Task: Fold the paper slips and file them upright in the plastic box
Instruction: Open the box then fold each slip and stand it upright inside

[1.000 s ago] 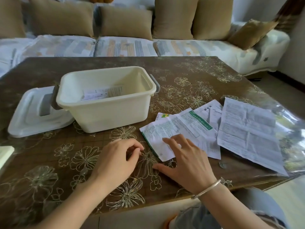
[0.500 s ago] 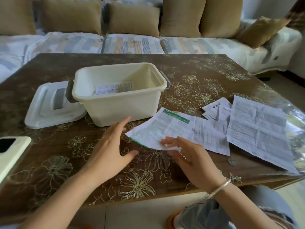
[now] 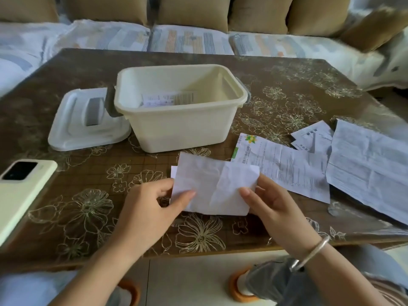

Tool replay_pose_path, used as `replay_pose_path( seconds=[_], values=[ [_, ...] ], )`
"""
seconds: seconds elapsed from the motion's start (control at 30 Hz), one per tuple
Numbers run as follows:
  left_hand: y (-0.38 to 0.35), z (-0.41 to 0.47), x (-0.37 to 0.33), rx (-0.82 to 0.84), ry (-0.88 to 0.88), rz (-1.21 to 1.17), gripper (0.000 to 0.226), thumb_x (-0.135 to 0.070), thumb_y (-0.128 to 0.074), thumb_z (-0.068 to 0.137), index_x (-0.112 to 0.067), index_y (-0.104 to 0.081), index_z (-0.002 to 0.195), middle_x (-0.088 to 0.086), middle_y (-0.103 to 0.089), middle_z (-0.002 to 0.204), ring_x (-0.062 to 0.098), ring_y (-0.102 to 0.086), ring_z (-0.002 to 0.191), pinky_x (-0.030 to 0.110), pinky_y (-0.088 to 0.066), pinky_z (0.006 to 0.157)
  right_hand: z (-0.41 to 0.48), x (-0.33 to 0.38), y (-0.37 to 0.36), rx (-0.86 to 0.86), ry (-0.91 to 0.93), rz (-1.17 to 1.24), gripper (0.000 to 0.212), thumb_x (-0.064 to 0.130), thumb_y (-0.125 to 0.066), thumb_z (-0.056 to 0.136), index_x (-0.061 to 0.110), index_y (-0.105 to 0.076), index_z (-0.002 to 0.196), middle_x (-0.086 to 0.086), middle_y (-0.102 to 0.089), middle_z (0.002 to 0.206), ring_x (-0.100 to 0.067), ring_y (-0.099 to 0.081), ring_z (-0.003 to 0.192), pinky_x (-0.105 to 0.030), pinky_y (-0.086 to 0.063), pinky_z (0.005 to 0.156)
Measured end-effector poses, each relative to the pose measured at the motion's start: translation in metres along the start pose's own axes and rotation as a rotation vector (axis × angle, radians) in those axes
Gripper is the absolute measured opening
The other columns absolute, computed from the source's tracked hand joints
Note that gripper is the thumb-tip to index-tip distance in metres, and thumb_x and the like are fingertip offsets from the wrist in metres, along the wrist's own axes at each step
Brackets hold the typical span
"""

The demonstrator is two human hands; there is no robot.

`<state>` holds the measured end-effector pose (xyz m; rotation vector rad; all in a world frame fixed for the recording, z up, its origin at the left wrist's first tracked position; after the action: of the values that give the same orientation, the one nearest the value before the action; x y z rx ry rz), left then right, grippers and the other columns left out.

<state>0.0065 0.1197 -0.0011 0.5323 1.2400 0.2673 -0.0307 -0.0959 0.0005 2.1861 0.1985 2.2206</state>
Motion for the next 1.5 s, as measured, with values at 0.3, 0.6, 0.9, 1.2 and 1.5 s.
replay_pose_path(
  seconds=[0.3, 0.6, 0.9, 1.2, 1.5],
  values=[
    [-0.011, -0.009, 0.012, -0.149, 0.086, 0.276, 0.036, -0.057, -0.053, 0.08, -0.022, -0.058, 0.081, -0.006, -0.062, 0.063, 0.018, -0.059, 0.059, 0.039, -0.048, 0.054, 0.023, -0.016, -0.012, -0.357, -0.128, -0.429, 0.043, 0.032, -0.071, 0.083, 0.031, -0.048, 0.12, 0.012, -0.069, 0.095, -0.007, -0.067, 0.075, -0.04, -0.058, 0.071],
    [-0.009, -0.008, 0.002, -0.24, 0.078, 0.474, 0.028, -0.031, -0.076, 0.077, -0.017, -0.065, 0.098, -0.009, -0.047, 0.059, 0.021, -0.05, 0.06, 0.037, -0.046, 0.056, 0.026, -0.005, -0.034, -0.5, -0.026, -0.924, 0.035, 0.032, -0.059, 0.09, 0.032, -0.049, 0.124, 0.013, -0.062, 0.097, -0.019, -0.061, 0.083, -0.029, -0.031, 0.062],
    [-0.014, -0.008, 0.006, -0.258, 0.056, 0.59, 0.031, -0.027, -0.077, 0.074, -0.012, -0.067, 0.099, 0.001, -0.058, 0.061, 0.028, -0.054, 0.063, 0.042, -0.048, 0.062, 0.029, -0.012, -0.037, -0.544, 0.11, -1.096, 0.019, 0.025, -0.068, 0.085, 0.025, -0.064, 0.103, 0.005, -0.062, 0.089, -0.019, -0.059, 0.072, -0.024, -0.032, 0.059],
    [-0.015, -0.007, 0.007, -0.241, 0.073, 0.611, 0.037, -0.029, -0.077, 0.074, -0.013, -0.065, 0.104, 0.002, -0.062, 0.066, 0.029, -0.056, 0.066, 0.043, -0.051, 0.066, 0.029, -0.017, -0.036, -0.541, 0.152, -1.109, 0.02, 0.018, -0.072, 0.081, 0.02, -0.068, 0.1, 0.0, -0.06, 0.084, -0.024, -0.058, 0.07, -0.024, -0.031, 0.06],
    [-0.027, 0.003, 0.007, -0.111, -0.204, 0.686, 0.032, -0.011, -0.061, 0.086, -0.022, -0.073, 0.113, 0.002, -0.063, 0.128, 0.026, -0.052, 0.125, 0.046, -0.035, 0.106, 0.029, -0.017, -0.04, -0.536, 0.191, -1.228, 0.016, 0.018, -0.071, 0.081, 0.016, -0.071, 0.096, -0.007, -0.061, 0.109, -0.031, -0.057, 0.089, -0.034, -0.046, 0.06]
  ],
)
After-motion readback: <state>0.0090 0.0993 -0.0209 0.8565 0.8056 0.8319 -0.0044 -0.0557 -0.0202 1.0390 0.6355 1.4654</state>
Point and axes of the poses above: each hand's wrist, its own z-axis towards the middle knuckle, its own y-axis out of the back of the hand, x = y × z, the point moved 4 cm from there along z, towards the middle knuckle
